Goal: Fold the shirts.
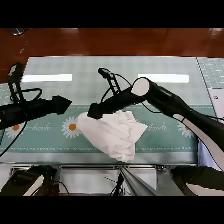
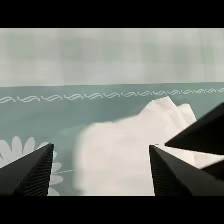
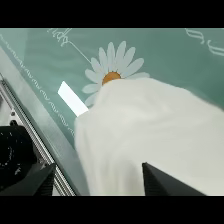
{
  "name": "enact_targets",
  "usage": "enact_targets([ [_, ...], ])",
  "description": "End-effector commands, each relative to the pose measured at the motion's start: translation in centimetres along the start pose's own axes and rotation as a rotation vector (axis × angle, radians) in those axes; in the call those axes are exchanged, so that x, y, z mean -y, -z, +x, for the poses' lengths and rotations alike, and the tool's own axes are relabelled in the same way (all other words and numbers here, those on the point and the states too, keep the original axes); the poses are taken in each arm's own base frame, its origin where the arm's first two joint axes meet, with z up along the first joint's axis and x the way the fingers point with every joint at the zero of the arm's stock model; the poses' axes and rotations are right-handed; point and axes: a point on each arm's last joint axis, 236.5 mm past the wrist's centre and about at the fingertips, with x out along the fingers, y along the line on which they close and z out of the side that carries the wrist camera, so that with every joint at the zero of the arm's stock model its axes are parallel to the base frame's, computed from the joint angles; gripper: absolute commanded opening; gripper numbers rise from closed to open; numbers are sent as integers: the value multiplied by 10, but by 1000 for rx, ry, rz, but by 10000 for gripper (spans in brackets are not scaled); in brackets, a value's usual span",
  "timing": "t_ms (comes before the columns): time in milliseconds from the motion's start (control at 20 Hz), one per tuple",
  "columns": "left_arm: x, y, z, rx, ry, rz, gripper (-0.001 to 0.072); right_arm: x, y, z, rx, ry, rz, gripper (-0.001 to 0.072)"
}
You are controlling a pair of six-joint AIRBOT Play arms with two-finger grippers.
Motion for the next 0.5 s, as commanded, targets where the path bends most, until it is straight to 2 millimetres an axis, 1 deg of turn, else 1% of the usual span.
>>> enact_targets([
  [0, 2, 9, 0, -39, 4, 4, 704, 26, -33, -49, 48, -37, 96, 621],
  [50, 0, 17, 0, -73, -2, 4, 704, 42, -46, -90, 89, -29, 121, 621],
  [100, -5, 28, -2, -121, -18, 5, 704, 60, -52, -132, 141, -9, 150, 621],
  [150, -13, 39, -4, -171, -46, 6, 703, 83, -51, -175, 185, 46, 171, 621],
  [200, -25, 52, -8, -227, -90, 12, 703, 114, -41, -218, 221, 154, 192, 621],
  [250, -39, 63, -13, -279, -139, 16, 703, 147, -24, -254, 246, 276, 227, 621],
  [300, -52, 73, -16, -319, -180, 8, 703, 180, 2, -287, 269, 401, 286, 621],
  [350, -59, 82, -13, -343, -191, -20, 703, 205, 30, -306, 292, 472, 361, 621],
  [400, -68, 93, -7, -367, -201, -50, 703, 224, 57, -312, 335, 492, 454, 621],
  [450, -79, 105, 2, -389, -216, -85, 702, 236, 84, -305, 372, 475, 547, 621],
])
